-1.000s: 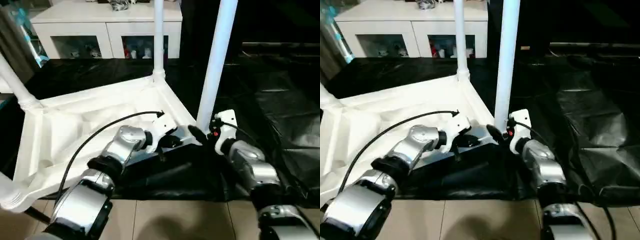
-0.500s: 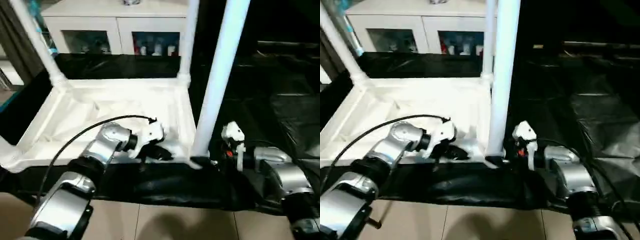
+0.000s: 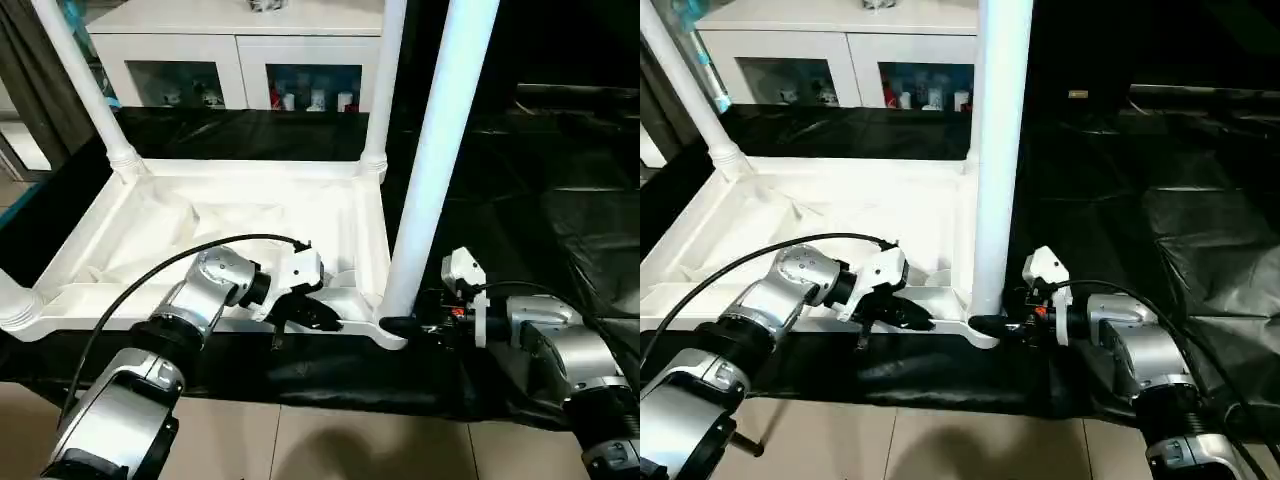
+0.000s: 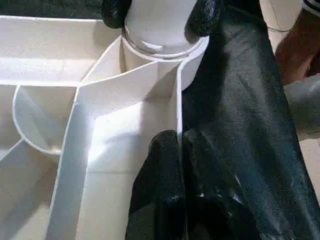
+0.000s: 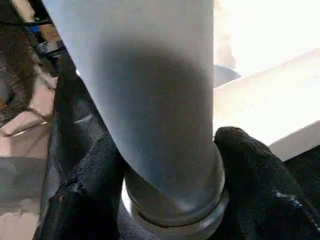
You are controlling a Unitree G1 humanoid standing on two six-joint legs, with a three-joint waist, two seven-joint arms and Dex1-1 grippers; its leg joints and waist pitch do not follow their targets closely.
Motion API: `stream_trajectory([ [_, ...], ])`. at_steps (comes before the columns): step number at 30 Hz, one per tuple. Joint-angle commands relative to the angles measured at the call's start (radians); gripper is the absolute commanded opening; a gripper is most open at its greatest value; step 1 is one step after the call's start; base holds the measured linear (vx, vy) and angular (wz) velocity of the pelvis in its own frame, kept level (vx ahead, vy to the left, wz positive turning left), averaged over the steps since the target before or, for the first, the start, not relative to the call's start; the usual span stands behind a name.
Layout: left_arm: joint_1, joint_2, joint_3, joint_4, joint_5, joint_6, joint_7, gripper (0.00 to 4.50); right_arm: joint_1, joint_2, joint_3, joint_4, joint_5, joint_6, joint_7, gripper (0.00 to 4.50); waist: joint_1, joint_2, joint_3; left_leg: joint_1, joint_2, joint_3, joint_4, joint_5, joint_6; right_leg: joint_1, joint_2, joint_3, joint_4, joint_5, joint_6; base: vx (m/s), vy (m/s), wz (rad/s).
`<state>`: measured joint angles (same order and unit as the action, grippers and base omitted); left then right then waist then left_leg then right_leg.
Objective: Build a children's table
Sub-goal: Rotate leg to tighten
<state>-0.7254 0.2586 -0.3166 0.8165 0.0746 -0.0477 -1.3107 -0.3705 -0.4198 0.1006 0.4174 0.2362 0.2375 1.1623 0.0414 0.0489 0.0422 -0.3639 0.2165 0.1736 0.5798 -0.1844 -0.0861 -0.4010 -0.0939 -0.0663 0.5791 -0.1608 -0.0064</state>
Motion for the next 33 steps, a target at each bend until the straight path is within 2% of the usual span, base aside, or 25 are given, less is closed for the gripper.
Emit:
stream_trajectory([
  [1,-0.034,-0.053,0.012,0.067,0.027,0.008,0.163,0.0,0.003,0.071,-0.012,0.047,-0.031,0.017,-0.163,2.53,-0.001,-0.014,-0.06,0.008,0.004,0.014,-0.061,-0.217,0.078,0.048,-0.035,0.027,-0.066,-0.246,-0.25,0.0,0.0,0.0],
  [2,-0.038,-0.059,0.016,0.073,0.027,0.009,0.178,0.0,0.001,0.08,-0.018,0.057,-0.037,0.014,-0.19,2.51,-0.001,-0.013,-0.059,0.011,0.004,0.013,-0.062,-0.233,0.066,0.046,-0.037,0.027,-0.069,-0.281,-0.243,0.0,0.0,0.0],
  [3,-0.054,-0.083,0.03,0.097,0.025,0.004,0.237,0.0,-0.005,0.112,-0.04,0.092,-0.05,0.009,-0.279,2.5,-0.006,-0.022,-0.056,0.01,0.0,0.009,-0.066,-0.255,0.053,0.049,-0.036,0.025,-0.074,-0.349,-0.216,0.0,0.0,0.0],
  [4,-0.064,-0.099,0.039,0.11,0.023,0.002,0.27,0.0,-0.008,0.136,-0.057,0.112,-0.05,0.008,-0.335,2.5,-0.01,-0.018,-0.053,0.01,0.0,0.007,-0.069,-0.27,0.04,0.046,-0.037,0.025,-0.08,-0.401,-0.192,0.0,0.0,0.0],
  [5,-0.072,-0.118,0.045,0.123,0.018,0.003,0.291,0.0,-0.012,0.172,-0.082,0.132,-0.036,0.009,-0.394,2.49,-0.014,-0.022,-0.052,0.012,-0.002,0.004,-0.071,-0.295,0.036,0.045,-0.037,0.024,-0.086,-0.446,-0.17,0.0,0.0,0.0],
  [6,-0.078,-0.131,0.049,0.133,0.016,0.005,0.308,0.0,-0.014,0.202,-0.1,0.145,-0.024,0.01,-0.439,2.49,-0.017,-0.021,-0.053,0.009,-0.003,0.002,-0.072,-0.297,0.036,0.047,-0.038,0.024,-0.086,-0.455,-0.163,0.0,0.0,0.0],
  [7,-0.086,-0.145,0.047,0.147,0.021,0.005,0.333,0.0,-0.02,0.245,-0.119,0.161,-0.008,0.011,-0.492,2.49,-0.022,-0.011,-0.051,0.006,-0.004,-0.001,-0.075,-0.304,0.032,0.047,-0.038,0.023,-0.089,-0.468,-0.152,0.0,0.0,0.0],
  [9,-0.094,-0.157,0.049,0.161,0.026,0.002,0.36,0.0,-0.027,0.275,-0.126,0.174,-0.01,0.003,-0.539,2.49,-0.032,-0.012,-0.051,0.005,-0.006,-0.005,-0.077,-0.331,0.029,0.045,-0.037,0.019,-0.093,-0.489,-0.139,0.0,0.0,0.0],
  [11,-0.12,-0.19,0.062,0.208,0.038,-0.007,0.453,0.0,-0.057,0.344,-0.136,0.229,-0.046,-0.025,-0.674,2.49,-0.044,-0.014,-0.051,0.013,-0.009,-0.003,-0.072,-0.361,0.029,0.034,-0.036,0.02,-0.1,-0.5,-0.143,0.0,0.0,0.0],
  [13,-0.126,-0.196,0.063,0.217,0.041,-0.01,0.469,0.0,-0.066,0.356,-0.134,0.243,-0.058,-0.033,-0.699,2.49,-0.049,-0.012,-0.049,0.014,-0.01,-0.005,-0.074,-0.378,0.025,0.034,-0.033,0.016,-0.102,-0.52,-0.137,0.0,0.0,0.0],
  [14,-0.133,-0.205,0.062,0.229,0.049,-0.018,0.48,0.0,-0.08,0.38,-0.124,0.26,-0.066,-0.059,-0.705,2.49,-0.053,-0.014,-0.047,0.016,-0.012,-0.006,-0.073,-0.405,0.031,0.03,-0.034,0.013,-0.109,-0.558,-0.124,0.0,0.0,0.0],
  [15,-0.134,-0.207,0.06,0.232,0.052,-0.023,0.479,0.0,-0.084,0.391,-0.123,0.259,-0.056,-0.062,-0.689,2.84,-0.053,-0.018,-0.047,0.016,-0.013,-0.006,-0.072,-0.41,0.034,0.029,-0.034,0.012,-0.113,-0.573,-0.118,0.0,0.0,0.0],
  [16,-0.134,-0.207,0.06,0.232,0.052,-0.023,0.479,0.0,-0.084,0.391,-0.123,0.259,-0.056,-0.062,-0.689,3.05,-0.054,-0.016,-0.047,0.016,-0.012,-0.007,-0.072,-0.414,0.039,0.029,-0.035,0.011,-0.114,-0.586,-0.111,0.0,0.0,0.0],
  [18,-0.137,-0.208,0.056,0.243,0.058,-0.038,0.476,0.0,-0.085,0.4,-0.125,0.245,-0.046,-0.058,-0.657,3.21,-0.056,-0.019,-0.048,0.012,-0.011,-0.009,-0.075,-0.407,0.045,0.032,-0.035,0.012,-0.113,-0.575,-0.109,0.0,0.0,0.0],
  [21,-0.135,-0.199,0.048,0.253,0.067,-0.08,0.456,0.0,-0.072,0.358,-0.101,0.208,-0.061,-0.065,-0.597,3.53,-0.057,-0.018,-0.048,0.01,-0.008,-0.01,-0.077,-0.406,0.05,0.033,-0.035,0.013,-0.11,-0.549,-0.119,0.0,0.0,0.0],
  [23,-0.133,-0.193,0.043,0.257,0.068,-0.103,0.446,0.0,-0.046,0.302,-0.084,0.147,-0.053,-0.059,-0.524,3.62,-0.053,-0.02,-0.054,0.006,-0.004,-0.007,-0.078,-0.375,0.06,0.039,-0.036,0.019,-0.101,-0.468,-0.145,0.0,0.0,0.0],
  [24,-0.133,-0.193,0.043,0.257,0.068,-0.103,0.446,0.0,-0.046,0.302,-0.084,0.147,-0.053,-0.059,-0.524,3.62,-0.05,-0.019,-0.055,0.006,-0.002,-0.006,-0.077,-0.36,0.064,0.04,-0.036,0.021,-0.099,-0.438,-0.154,0.0,0.0,0.0],
  [25,-0.13,-0.186,0.037,0.257,0.074,-0.12,0.437,0.0,-0.012,0.231,-0.073,0.077,-0.041,-0.048,-0.442,3.62,-0.047,-0.019,-0.056,0.005,-0.001,-0.003,-0.076,-0.336,0.072,0.041,-0.035,0.024,-0.093,-0.38,-0.177,0.0,0.0,0.0],
  [26,-0.127,-0.185,0.039,0.255,0.072,-0.126,0.43,0.0,0.009,0.191,-0.073,0.04,-0.033,-0.042,-0.399,3.62,-0.042,-0.019,-0.059,0.002,0.001,-0.002,-0.075,-0.307,0.08,0.048,-0.034,0.025,-0.086,-0.324,-0.193,0.0,0.0,0.0],
  [28,-0.122,-0.183,0.043,0.249,0.067,-0.132,0.422,0.0,0.044,0.122,-0.085,-0.017,-0.015,-0.032,-0.335,3.62,-0.027,-0.021,-0.063,0.009,0.002,0.005,-0.066,-0.265,0.104,0.049,-0.034,0.03,-0.079,-0.238,-0.221,0.029,-0.001,0.06],
  [29,-0.12,-0.183,0.048,0.248,0.063,-0.14,0.42,0.0,0.059,0.086,-0.099,-0.04,-0.001,-0.022,-0.304,3.62,-0.024,-0.024,-0.064,0.006,0.002,0.007,-0.062,-0.236,0.119,0.051,-0.035,0.031,-0.075,-0.198,-0.238,0.058,-0.002,0.11],
  [30,-0.118,-0.183,0.053,0.246,0.059,-0.143,0.419,0.0,0.068,0.062,-0.109,-0.054,0.007,-0.016,-0.285,3.62,-0.024,-0.025,-0.062,0.0,0.001,0.008,-0.061,-0.23,0.127,0.051,-0.035,0.031,-0.073,-0.191,-0.242,0.0,0.0,0.0],
  [31,-0.117,-0.184,0.059,0.245,0.055,-0.148,0.42,0.0,0.079,0.037,-0.12,-0.068,0.016,-0.01,-0.264,3.62,-0.021,-0.023,-0.065,-0.005,0.002,0.005,-0.061,-0.207,0.134,0.058,-0.038,0.028,-0.069,-0.188,-0.242,0.0,0.0,0.0],
  [33,-0.113,-0.183,0.076,0.24,0.036,-0.164,0.415,0.0,0.109,-0.03,-0.154,-0.113,0.045,0.014,-0.204,3.62,-0.016,-0.025,-0.067,-0.004,0.003,0.006,-0.056,-0.182,0.146,0.058,-0.037,0.028,-0.067,-0.169,-0.245,0.0,0.0,0.0],
])
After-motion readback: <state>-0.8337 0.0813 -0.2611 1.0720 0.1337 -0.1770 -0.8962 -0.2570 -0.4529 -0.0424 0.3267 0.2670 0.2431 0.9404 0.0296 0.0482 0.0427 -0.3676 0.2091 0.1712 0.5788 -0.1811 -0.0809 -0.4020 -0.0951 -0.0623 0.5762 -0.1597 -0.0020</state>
